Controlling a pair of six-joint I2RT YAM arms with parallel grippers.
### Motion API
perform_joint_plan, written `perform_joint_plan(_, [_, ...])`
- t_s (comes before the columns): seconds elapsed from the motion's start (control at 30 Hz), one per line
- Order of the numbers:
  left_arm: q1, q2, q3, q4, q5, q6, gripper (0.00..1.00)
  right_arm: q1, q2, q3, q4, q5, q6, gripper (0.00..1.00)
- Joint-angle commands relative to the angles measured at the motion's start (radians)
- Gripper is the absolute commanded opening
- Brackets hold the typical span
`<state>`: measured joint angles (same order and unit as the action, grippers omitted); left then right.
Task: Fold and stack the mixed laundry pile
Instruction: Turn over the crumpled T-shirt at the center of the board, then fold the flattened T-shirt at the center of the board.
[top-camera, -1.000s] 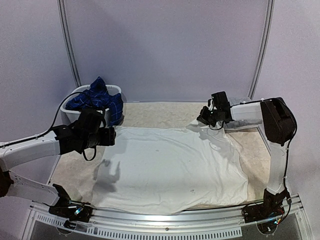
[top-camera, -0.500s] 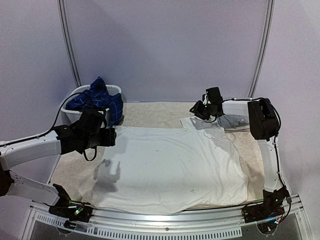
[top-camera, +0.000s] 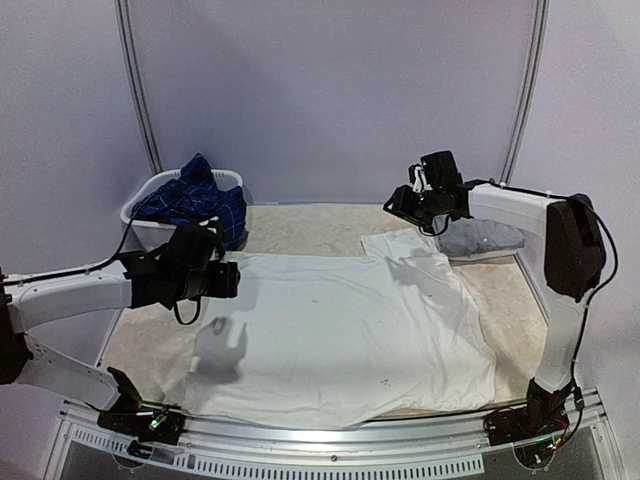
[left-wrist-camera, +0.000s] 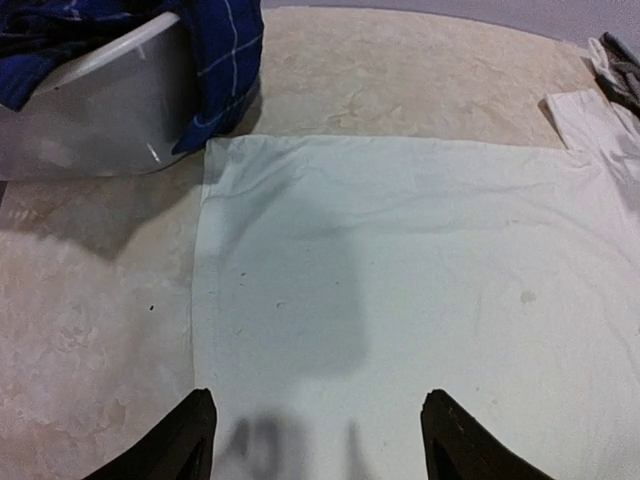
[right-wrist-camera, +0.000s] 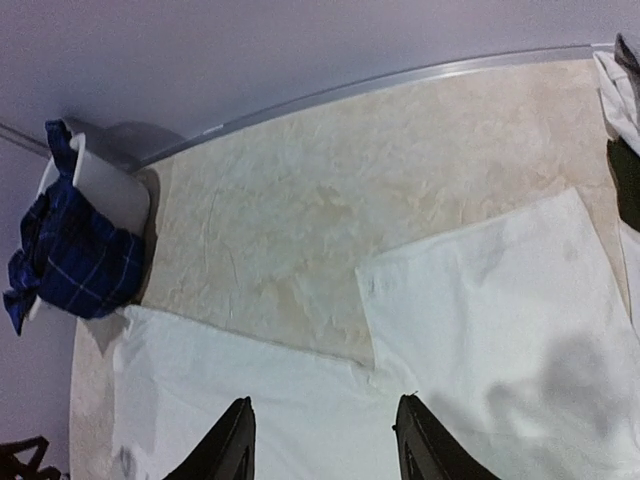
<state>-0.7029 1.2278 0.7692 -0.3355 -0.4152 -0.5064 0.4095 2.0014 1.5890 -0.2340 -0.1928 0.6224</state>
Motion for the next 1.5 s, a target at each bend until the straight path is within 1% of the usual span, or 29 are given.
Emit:
perform_joint_plan(0.0, [-0.044,0.033,-0.007,0.009,0.034,-0.016,0.72,0.084,-0.112,-0.166,-0.16,0.137,-0.109,0.48])
perform_joint_plan(0.07, [-0.067,0.043,-0.001,-0.021,0.042,-0.02,0.71,0.127,-0.152,-0.234,-0.2,0.167,-0.129,0.48])
perform_joint_plan(0.2, [-0.132,0.049,0.02,-0.126,0.034,-0.042,0.69,0.212,-0.3,-0.394,-0.254,0.239,-0.144,0.48])
perform_joint_plan(0.33, [-0.201,0.047,0.025,-0.232,-0.004,-0.079,0.69,0.28,-0.453,-0.543,-0.337,0.296,-0.103,0.48])
perform_joint_plan(0.4, [-0.22,0.049,0.014,-0.263,0.001,-0.1,0.69,0.307,-0.524,-0.611,-0.373,0.316,-0.072,0.48])
perform_joint_plan(0.53, [-0.243,0.07,-0.021,-0.271,0.039,-0.126,0.67,0.348,-0.636,-0.717,-0.413,0.321,-0.006,0.49])
perform_joint_plan(0.67, [-0.244,0.129,-0.056,-0.195,0.071,-0.129,0.64,0.35,-0.698,-0.786,-0.362,0.355,0.03,0.48])
perform_joint_plan(0.8, [-0.241,0.207,-0.059,-0.125,0.094,-0.127,0.63,0.349,-0.662,-0.812,-0.291,0.37,0.03,0.49])
perform_joint_plan(0.87, [-0.236,0.25,-0.052,-0.096,0.102,-0.123,0.62,0.336,-0.613,-0.796,-0.277,0.379,0.028,0.48])
perform_joint_plan(1.03, [-0.208,0.346,-0.033,-0.043,0.11,-0.103,0.61,0.285,-0.435,-0.749,-0.244,0.345,0.017,0.47])
perform_joint_plan(1.2, [-0.148,0.446,-0.017,0.007,0.107,-0.08,0.58,0.256,-0.3,-0.672,-0.245,0.341,-0.013,0.47])
perform_joint_plan(1.3, [-0.102,0.509,-0.004,0.044,0.117,-0.062,0.57,0.212,-0.228,-0.627,-0.242,0.334,-0.036,0.46])
perform_joint_plan(1.47, [-0.028,0.586,0.045,0.061,0.135,-0.024,0.55,0.136,-0.128,-0.535,-0.242,0.313,-0.081,0.46])
